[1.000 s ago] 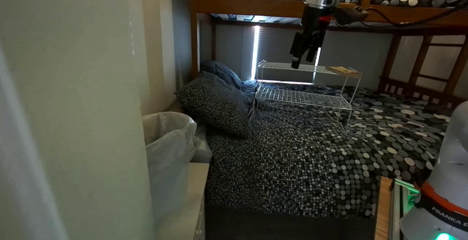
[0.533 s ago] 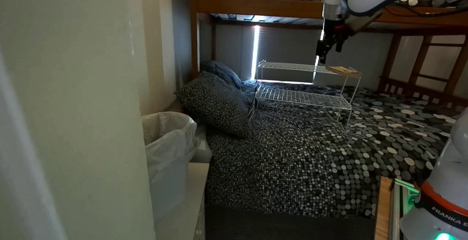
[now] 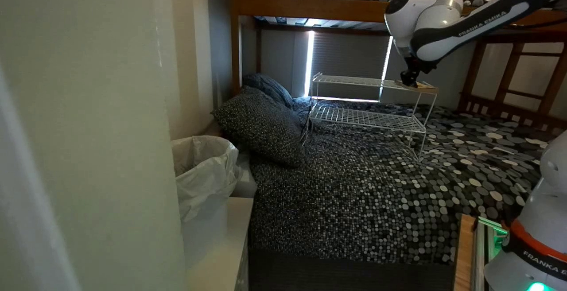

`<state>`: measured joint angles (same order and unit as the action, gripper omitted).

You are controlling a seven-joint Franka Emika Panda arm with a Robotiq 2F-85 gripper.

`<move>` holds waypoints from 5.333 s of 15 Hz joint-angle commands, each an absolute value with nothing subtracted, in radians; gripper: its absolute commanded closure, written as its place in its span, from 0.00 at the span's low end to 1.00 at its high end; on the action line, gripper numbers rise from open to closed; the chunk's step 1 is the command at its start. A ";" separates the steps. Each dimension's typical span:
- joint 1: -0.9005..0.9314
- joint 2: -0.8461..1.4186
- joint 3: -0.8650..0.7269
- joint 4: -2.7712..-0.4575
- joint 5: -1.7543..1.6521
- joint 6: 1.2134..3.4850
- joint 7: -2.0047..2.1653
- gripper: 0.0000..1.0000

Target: Remove the book from the wire mesh rack of the shoe rack and put it on the bed

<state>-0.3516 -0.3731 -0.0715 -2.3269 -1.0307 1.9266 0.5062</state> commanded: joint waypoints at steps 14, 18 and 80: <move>-0.311 -0.176 -0.208 -2.268 -1.302 1.931 0.705 0.00; -0.307 -0.093 -0.235 -2.231 -1.378 1.956 0.765 0.00; -0.284 0.213 -0.238 -2.019 -1.405 1.748 0.826 1.00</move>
<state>-0.2818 0.2109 -0.2384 -2.0246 -1.4288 1.7412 0.8324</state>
